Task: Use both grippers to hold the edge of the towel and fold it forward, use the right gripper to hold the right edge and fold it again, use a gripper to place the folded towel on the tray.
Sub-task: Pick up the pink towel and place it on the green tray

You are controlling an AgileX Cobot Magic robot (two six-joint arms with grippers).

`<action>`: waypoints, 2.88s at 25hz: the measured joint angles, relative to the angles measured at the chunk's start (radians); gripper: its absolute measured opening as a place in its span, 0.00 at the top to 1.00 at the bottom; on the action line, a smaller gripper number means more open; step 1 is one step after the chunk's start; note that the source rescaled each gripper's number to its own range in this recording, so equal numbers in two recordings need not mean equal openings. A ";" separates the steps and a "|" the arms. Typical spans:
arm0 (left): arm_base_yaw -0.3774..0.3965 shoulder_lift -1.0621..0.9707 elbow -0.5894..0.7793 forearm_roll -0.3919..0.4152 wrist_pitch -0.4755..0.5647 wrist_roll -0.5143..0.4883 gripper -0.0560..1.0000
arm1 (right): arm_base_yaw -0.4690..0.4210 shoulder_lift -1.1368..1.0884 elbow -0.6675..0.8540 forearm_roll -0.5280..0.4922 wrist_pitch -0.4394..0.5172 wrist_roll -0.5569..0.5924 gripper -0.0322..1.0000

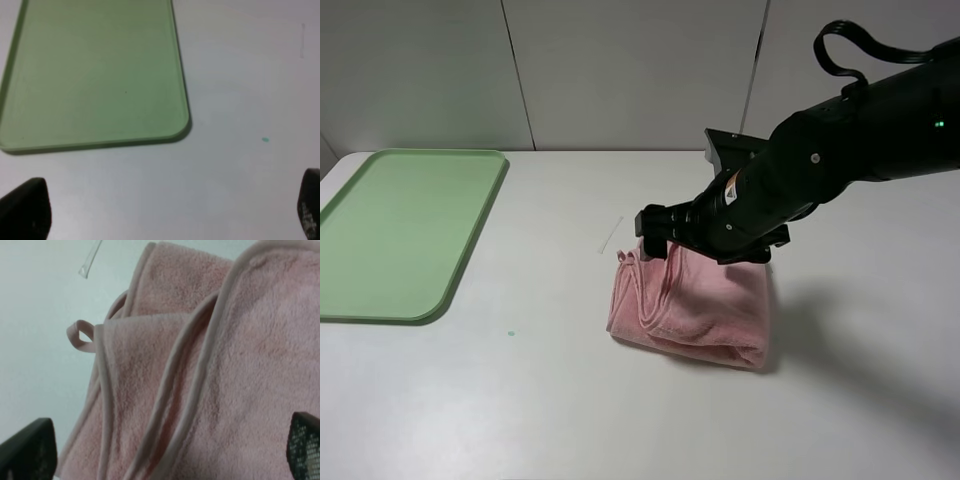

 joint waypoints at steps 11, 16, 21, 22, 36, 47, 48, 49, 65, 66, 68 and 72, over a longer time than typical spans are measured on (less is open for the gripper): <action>0.000 0.000 0.000 0.000 0.000 0.000 0.01 | 0.000 0.000 0.000 -0.002 -0.011 0.024 0.00; 0.000 0.000 0.000 0.000 0.000 0.000 0.01 | 0.000 -0.004 0.000 -0.042 0.033 0.026 0.00; 0.000 0.000 0.000 0.000 0.000 0.000 0.01 | 0.000 -0.059 0.000 -0.101 0.094 0.026 0.00; 0.000 0.000 0.000 0.000 0.000 0.000 0.01 | 0.000 -0.077 0.000 -0.113 0.105 0.026 0.00; 0.000 0.000 0.000 0.000 0.000 0.000 0.01 | 0.000 -0.331 0.000 -0.241 0.299 -0.066 0.00; 0.000 0.000 0.000 0.000 0.000 0.000 0.01 | -0.054 -0.591 0.107 -0.241 0.330 -0.261 0.00; 0.000 0.000 0.000 0.000 0.000 0.000 0.01 | -0.070 -0.617 0.126 -0.241 0.331 -0.276 0.00; 0.000 0.000 0.000 0.000 0.000 0.000 0.01 | -0.091 -0.639 0.143 -0.241 0.331 -0.292 0.00; 0.000 0.000 0.000 0.000 0.000 0.000 0.01 | -0.403 -1.081 0.388 -0.186 0.334 -0.562 0.00; 0.000 0.000 0.000 0.000 0.000 0.000 0.01 | -0.415 -1.109 0.398 -0.182 0.335 -0.576 0.00; 0.000 0.000 0.000 0.000 0.000 0.000 0.01 | -0.440 -1.157 0.416 -0.170 0.341 -0.596 0.00; 0.000 0.000 0.000 0.000 0.000 0.000 0.01 | -0.466 -1.244 0.439 -0.138 0.362 -0.609 0.00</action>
